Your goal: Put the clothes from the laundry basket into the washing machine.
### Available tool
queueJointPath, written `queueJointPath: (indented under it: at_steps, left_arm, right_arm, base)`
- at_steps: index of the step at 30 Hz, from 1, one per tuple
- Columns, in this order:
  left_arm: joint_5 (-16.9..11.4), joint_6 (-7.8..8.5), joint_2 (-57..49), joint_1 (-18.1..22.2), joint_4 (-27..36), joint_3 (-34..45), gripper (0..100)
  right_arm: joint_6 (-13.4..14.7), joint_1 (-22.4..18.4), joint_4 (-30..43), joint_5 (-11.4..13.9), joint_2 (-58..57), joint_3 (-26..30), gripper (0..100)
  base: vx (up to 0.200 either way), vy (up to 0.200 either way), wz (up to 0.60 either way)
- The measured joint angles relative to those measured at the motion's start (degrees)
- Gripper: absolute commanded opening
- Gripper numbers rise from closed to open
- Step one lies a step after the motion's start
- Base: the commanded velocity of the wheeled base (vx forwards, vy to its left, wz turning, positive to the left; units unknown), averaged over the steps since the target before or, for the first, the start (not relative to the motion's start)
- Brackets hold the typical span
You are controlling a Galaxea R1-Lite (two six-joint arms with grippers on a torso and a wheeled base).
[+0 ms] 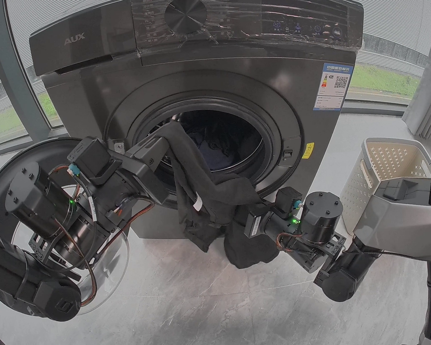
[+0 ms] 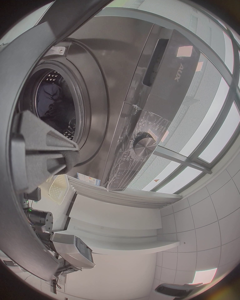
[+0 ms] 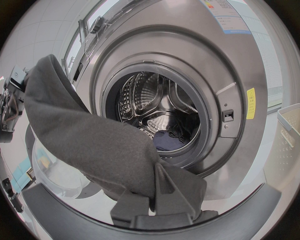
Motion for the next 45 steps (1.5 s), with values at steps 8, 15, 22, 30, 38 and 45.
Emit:
queueJointPath:
  at_steps: [8, 15, 22, 30, 38, 45]
  left_arm:
    - [0.1, 0.0, 0.0, 0.1, 0.0, -0.2, 0]
    - [0.0, 0.0, 0.0, 0.2, 0.0, -0.4, 0]
    - [0.0, 0.0, 0.0, -0.2, 0.0, -0.5, 0]
    - [0.0, 0.02, 0.0, -0.2, 0.0, -0.5, 0]
    - [0.0, 0.09, -0.1, -0.3, 0.0, -0.5, 0]
    - [-0.1, 0.09, -0.8, -0.4, 0.0, -0.5, 0]
  right_arm:
    - [0.1, 1.6, -0.3, 0.9, -1.4, 7.2, 100]
    - [0.0, 3.3, -0.2, 1.9, 1.5, 8.0, 100]
    - [-0.9, 3.9, 0.1, 2.8, 6.2, 3.9, 100]
    - [-1.5, 6.7, -0.4, 5.7, 8.8, 1.2, 100]
    - [-1.5, 7.9, -0.3, 6.4, 9.6, -1.8, 100]
    - [-1.5, 4.2, 0.4, 5.0, 11.8, -7.3, 0]
  base:
    - [0.0, 0.0, 0.0]
    - [0.0, 0.0, 0.0]
    - [0.0, 0.0, 0.0]
    - [0.0, 0.0, 0.0]
    - [0.0, 0.0, 0.0]
    - [0.0, 0.0, 0.0]
